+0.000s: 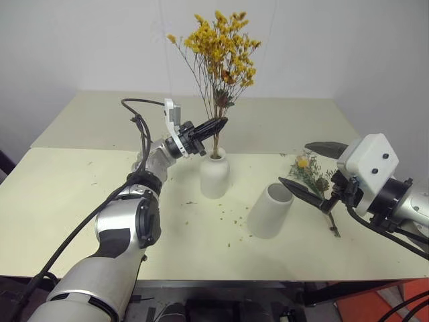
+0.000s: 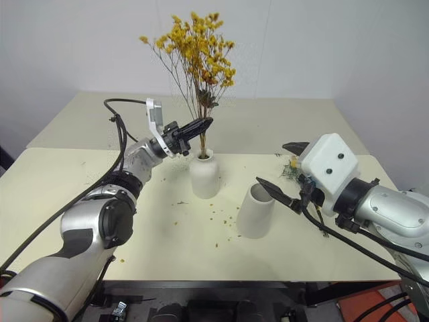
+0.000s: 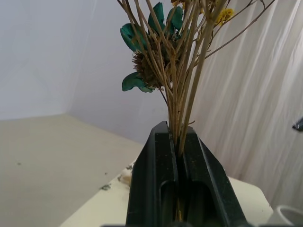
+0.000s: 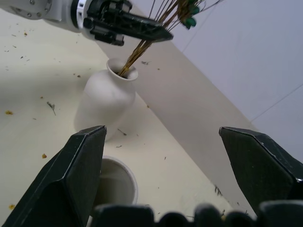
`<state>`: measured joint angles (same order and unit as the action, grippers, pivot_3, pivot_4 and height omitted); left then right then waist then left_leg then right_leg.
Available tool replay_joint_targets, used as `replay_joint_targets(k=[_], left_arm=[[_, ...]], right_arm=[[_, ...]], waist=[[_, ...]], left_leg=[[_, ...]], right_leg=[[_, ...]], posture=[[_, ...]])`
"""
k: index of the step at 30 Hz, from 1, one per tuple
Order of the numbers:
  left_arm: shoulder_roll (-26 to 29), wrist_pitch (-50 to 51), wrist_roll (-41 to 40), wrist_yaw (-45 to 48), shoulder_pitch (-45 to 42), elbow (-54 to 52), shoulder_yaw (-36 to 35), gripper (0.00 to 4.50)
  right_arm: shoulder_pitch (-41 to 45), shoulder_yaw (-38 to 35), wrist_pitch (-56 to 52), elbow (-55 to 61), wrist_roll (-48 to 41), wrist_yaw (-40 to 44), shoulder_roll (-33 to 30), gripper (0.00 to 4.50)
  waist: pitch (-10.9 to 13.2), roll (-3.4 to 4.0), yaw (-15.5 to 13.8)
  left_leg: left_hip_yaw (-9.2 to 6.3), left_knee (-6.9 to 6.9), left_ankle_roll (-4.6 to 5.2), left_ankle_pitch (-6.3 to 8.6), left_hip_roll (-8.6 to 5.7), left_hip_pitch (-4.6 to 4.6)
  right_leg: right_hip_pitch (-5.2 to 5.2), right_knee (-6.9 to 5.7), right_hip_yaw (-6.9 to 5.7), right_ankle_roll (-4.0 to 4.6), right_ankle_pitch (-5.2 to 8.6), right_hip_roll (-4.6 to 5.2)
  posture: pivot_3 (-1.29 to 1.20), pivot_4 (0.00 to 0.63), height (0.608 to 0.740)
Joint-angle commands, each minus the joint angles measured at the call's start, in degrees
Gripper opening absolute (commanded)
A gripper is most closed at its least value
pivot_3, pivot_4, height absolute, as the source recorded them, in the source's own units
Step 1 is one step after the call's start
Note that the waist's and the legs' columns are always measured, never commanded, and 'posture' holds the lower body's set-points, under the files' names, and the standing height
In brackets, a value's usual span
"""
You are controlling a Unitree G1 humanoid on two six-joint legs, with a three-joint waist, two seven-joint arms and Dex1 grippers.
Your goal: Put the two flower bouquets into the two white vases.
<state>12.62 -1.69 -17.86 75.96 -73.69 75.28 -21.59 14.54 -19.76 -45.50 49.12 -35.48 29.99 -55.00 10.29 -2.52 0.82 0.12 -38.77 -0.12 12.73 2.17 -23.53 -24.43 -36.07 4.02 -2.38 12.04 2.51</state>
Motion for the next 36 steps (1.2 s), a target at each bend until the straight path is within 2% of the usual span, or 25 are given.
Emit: replay_joint_targets(k=[1, 8, 9, 10, 22, 30, 36], left_arm=[[-0.38, -2.05, 0.42, 0.87, 0.3, -1.02, 0.38, 0.04], [-1.04, -3.08, -0.58, 0.03, 0.89, -1.19, -0.32, 0.04], [-1.12, -3.24, -0.61, 0.08, 0.95, -1.23, -0.33, 0.54], [-1.16, -3.09, -0.64, 1.01, 1.1, -1.28, -0.23, 0.7], [0.49, -3.5, 0.06, 9.91, 2.58, -3.51, 1.88, 4.45], [5.64, -3.68, 2.33, 15.8, 5.76, -7.14, 6.32, 4.45], [10.51, -3.78, 4.0, 16.53, 7.92, -10.44, 10.87, 4.45]], right_arm=[[0.61, -0.89, 2.18, 0.14, 0.74, 0.16, 0.35, 4.5], [1.02, -0.17, 3.77, -0.92, 1.69, 0.9, 0.5, 4.5], [1.08, -0.09, 3.94, -1.05, 1.83, 0.98, 0.49, 4.5], [1.11, -0.04, 4.11, -1.17, 1.97, 1.07, 0.52, 4.5], [-0.1, -0.34, 5.52, -1.68, 3.75, 1.85, 0.81, 4.5], [-0.7, 0.51, 6.25, -2.21, 4.98, 1.85, 1.93, 4.5], [-0.54, 1.61, 7.26, -3.26, 6.03, 2.32, 2.64, 4.5]], waist=[[0.0, 0.0, 0.0], [0.0, 0.0, 0.01], [0.0, 0.0, 0.02], [0.0, 0.0, 0.02], [0.0, 0.0, 0.08], [0.0, 0.0, 0.1], [0.0, 0.01, 0.03]], left_leg=[[0.0, 0.0, 0.0, 0.0, 0.0, 0.0], [0.0, 0.0, 0.0, 0.0, 0.0, 0.01], [0.0, 0.0, 0.0, 0.0, -0.01, 0.01], [0.0, 0.0, 0.0, 0.0, -0.01, 0.01], [-0.01, 0.0, 0.0, 0.0, -0.01, 0.02], [-0.01, 0.0, 0.0, 0.0, 0.0, 0.05], [-0.01, -0.02, 0.0, 0.0, 0.0, 0.05]], right_leg=[[0.0, 0.0, 0.0, 0.0, 0.0, 0.0], [0.0, -0.01, 0.0, 0.0, 0.0, 0.0], [0.0, -0.01, 0.0, 0.0, 0.0, 0.0], [0.0, -0.01, 0.0, 0.0, 0.0, 0.0], [0.0, -0.01, 0.0, 0.03, -0.01, -0.01], [0.01, -0.05, 0.01, 0.04, -0.02, -0.02], [0.02, -0.05, 0.01, 0.08, -0.05, -0.01]], posture=[[0.0, 0.15, 0.74], [0.0, 0.15, 0.74], [0.0, 0.15, 0.74], [0.0, 0.15, 0.74], [0.0, 0.15, 0.74], [0.0, 0.15, 0.74], [0.0, 0.15, 0.74]])
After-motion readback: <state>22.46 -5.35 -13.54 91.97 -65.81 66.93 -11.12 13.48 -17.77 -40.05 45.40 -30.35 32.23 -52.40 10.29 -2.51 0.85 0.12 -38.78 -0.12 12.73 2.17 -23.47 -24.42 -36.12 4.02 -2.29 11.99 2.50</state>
